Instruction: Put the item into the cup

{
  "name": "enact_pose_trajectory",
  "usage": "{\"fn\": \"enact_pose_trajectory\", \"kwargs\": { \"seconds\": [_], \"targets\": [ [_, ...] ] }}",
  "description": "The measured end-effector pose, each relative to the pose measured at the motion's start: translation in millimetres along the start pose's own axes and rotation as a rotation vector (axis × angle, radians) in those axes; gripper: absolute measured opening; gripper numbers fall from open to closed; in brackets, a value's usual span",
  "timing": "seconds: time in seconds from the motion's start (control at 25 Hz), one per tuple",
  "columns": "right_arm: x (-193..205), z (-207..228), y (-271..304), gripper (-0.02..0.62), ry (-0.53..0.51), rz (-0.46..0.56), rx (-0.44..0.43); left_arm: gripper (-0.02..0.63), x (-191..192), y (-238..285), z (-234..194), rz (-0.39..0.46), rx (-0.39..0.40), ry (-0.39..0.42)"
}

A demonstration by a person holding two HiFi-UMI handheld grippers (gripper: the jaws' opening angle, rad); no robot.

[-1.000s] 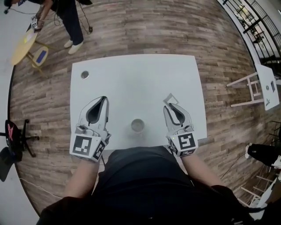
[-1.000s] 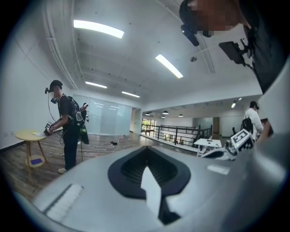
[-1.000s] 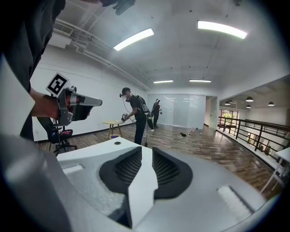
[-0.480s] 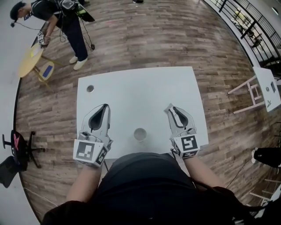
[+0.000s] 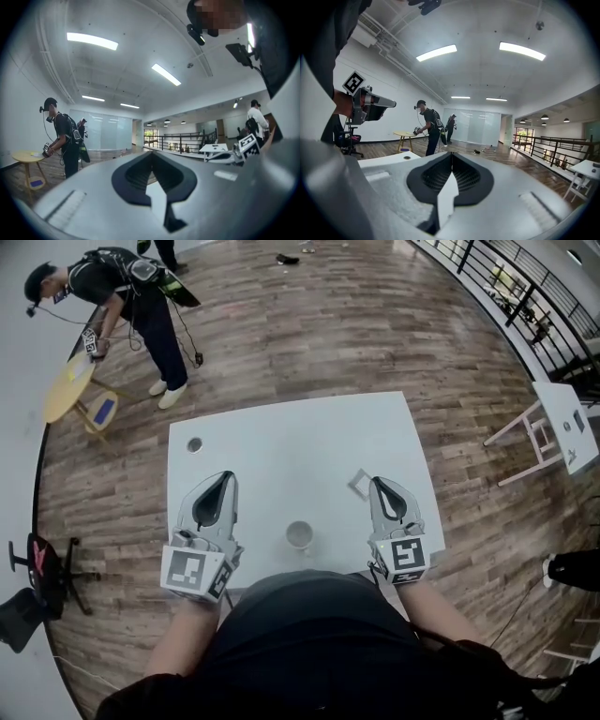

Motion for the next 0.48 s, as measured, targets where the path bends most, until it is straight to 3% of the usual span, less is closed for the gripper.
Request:
{"fn": "enact_pose_trajectory", "kwargs": {
  "seconds": [0.48],
  "targets": [
    [-1.9,20.4,-2.1,0.002,0.023,0.029,0.056,-0.002,17.8,-8.7,-14.6,-0.014,-0.045,-0.027]
  ]
}}
Point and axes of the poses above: the fingertips, and each gripper's own axes: y forward along the fingers, z to its right, x out of its underside, the point moved 1 cm from there along -y, backward along the fingers, and after that the axes turned 7 degrees about -z, right-handed, at the moved point
